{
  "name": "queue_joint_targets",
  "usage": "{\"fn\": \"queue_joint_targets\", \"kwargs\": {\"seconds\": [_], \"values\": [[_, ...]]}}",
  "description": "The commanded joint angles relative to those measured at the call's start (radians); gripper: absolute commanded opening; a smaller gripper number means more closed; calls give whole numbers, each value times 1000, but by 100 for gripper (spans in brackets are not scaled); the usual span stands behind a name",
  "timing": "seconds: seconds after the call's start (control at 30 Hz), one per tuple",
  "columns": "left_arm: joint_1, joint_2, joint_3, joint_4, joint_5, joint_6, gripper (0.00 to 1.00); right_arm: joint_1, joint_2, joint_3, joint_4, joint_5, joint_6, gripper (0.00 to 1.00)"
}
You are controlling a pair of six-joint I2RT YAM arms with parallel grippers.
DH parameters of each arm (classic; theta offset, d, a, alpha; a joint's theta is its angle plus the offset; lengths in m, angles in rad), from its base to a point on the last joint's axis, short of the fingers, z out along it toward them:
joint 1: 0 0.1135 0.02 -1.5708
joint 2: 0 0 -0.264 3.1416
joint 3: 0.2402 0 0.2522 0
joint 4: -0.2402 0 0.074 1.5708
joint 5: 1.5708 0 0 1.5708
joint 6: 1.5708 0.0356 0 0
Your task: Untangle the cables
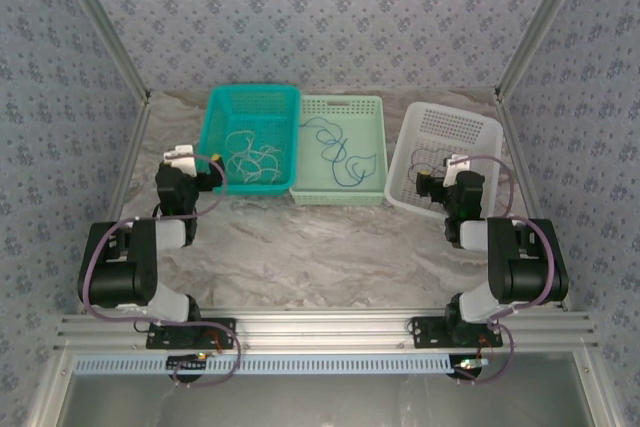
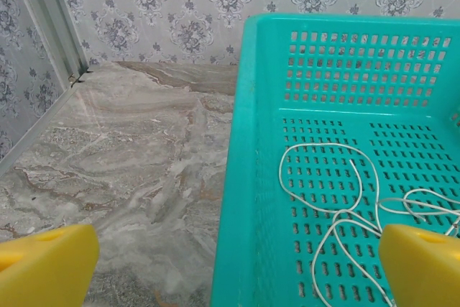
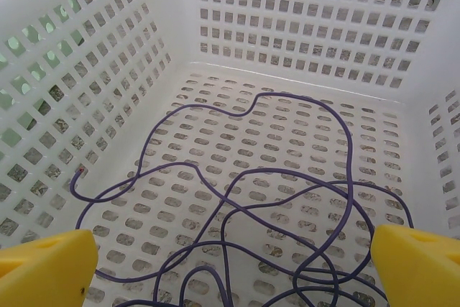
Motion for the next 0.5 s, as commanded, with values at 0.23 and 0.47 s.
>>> {"fn": "queue_joint_targets", "kwargs": {"seconds": [0.23,0.47], "values": [[-7,34,-14,-116,-21,19,100,2,15,-2,12,9,-3,100],[-7,33,-16,-114,-21,19,100,2,14,-2,12,14,-3,100]]}}
